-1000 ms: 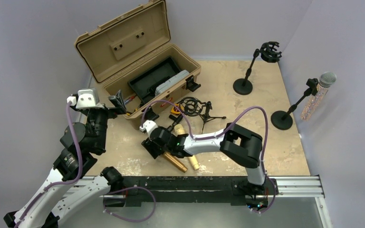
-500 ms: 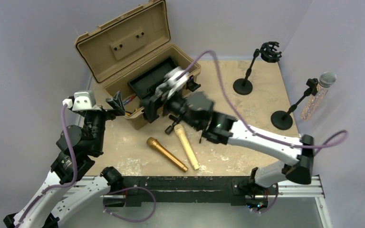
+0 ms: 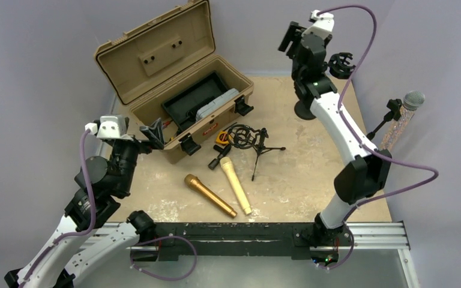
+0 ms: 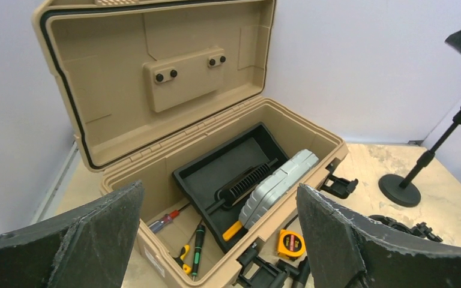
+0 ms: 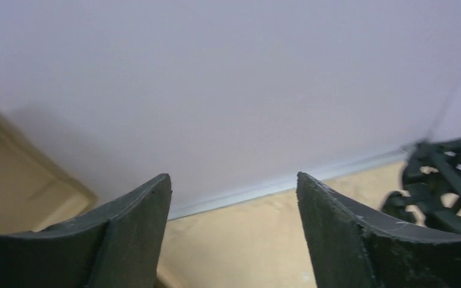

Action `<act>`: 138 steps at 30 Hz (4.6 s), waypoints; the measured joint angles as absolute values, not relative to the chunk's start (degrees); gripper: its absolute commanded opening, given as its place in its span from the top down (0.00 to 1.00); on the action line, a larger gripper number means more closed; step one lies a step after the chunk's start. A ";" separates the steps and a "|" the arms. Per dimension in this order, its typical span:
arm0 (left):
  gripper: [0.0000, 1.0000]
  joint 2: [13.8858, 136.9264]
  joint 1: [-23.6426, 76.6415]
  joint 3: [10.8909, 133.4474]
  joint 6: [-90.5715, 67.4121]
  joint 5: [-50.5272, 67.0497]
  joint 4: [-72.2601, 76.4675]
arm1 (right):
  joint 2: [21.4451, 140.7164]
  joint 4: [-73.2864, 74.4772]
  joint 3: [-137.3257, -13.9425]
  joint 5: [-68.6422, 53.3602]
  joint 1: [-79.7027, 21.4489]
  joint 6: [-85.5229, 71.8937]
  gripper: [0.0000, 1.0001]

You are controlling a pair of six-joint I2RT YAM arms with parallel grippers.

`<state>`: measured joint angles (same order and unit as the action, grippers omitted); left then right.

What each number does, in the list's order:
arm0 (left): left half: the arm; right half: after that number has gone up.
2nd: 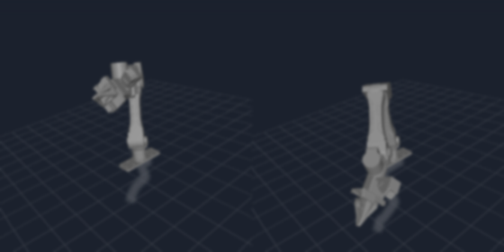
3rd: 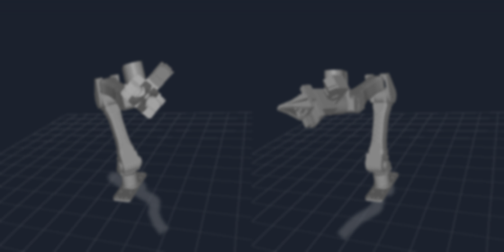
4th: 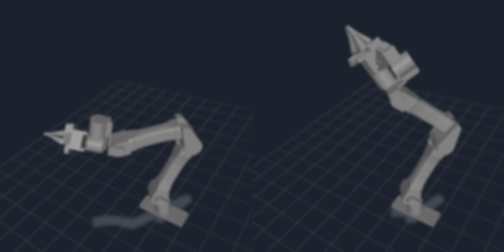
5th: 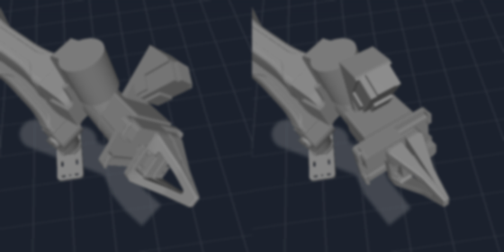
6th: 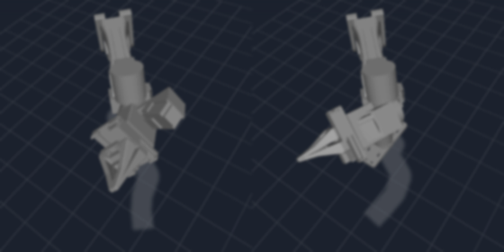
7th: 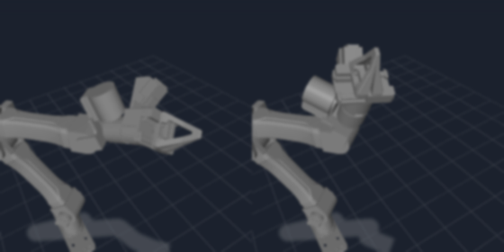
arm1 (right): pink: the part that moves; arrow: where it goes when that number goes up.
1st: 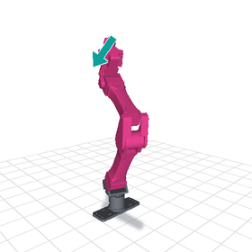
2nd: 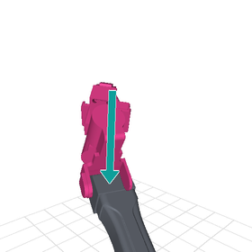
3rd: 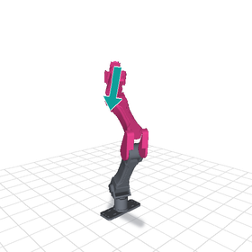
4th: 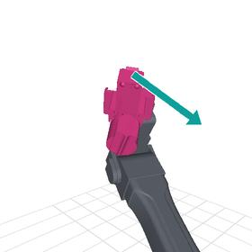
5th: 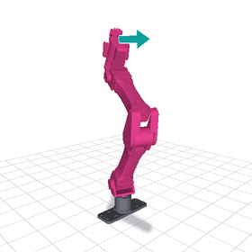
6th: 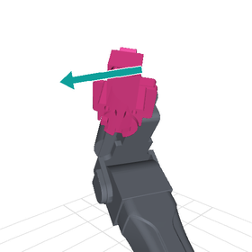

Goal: Remove the microphone from the stand

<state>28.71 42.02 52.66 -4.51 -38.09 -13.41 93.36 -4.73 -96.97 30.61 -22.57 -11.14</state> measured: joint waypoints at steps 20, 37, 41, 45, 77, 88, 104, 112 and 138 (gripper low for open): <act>0.05 29.63 42.54 52.84 -6.94 -34.02 -15.51 | 101.23 7.90 -100.97 29.52 -6.92 -15.42 0.45; 0.05 29.61 43.27 52.93 -7.92 -33.26 -15.53 | 104.77 4.67 -98.83 25.50 -4.27 -14.96 0.55; 0.05 29.61 43.33 52.93 -7.92 -33.23 -15.53 | 104.99 0.80 -95.96 25.34 -4.27 -14.74 0.56; 0.05 29.61 43.59 52.93 -7.92 -33.23 -15.53 | 102.94 -3.88 -91.24 25.34 -4.27 -14.98 0.57; 0.05 30.41 44.40 52.93 -7.94 -32.95 -15.55 | 104.40 -19.09 -77.03 22.98 -3.88 -15.42 0.60; 0.05 30.37 45.47 52.93 -7.94 -32.93 -15.57 | 106.52 -16.71 -78.00 22.92 -3.79 -15.44 0.41; 0.06 29.28 45.58 53.25 -9.47 -30.94 -15.99 | 73.58 -1.32 -66.00 27.70 -8.56 -22.59 0.01; 0.06 29.23 45.91 53.78 -11.31 -28.82 -16.62 | 73.01 6.85 -57.80 44.25 -8.19 -39.86 0.01; 0.07 32.84 47.44 53.80 -12.01 -28.64 -17.43 | 84.36 35.33 -60.73 72.38 -3.55 -80.23 0.01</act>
<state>32.84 47.44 53.80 -12.01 -28.64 -17.43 84.36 35.33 -60.73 72.38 -3.55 -80.23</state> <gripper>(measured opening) 0.935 0.987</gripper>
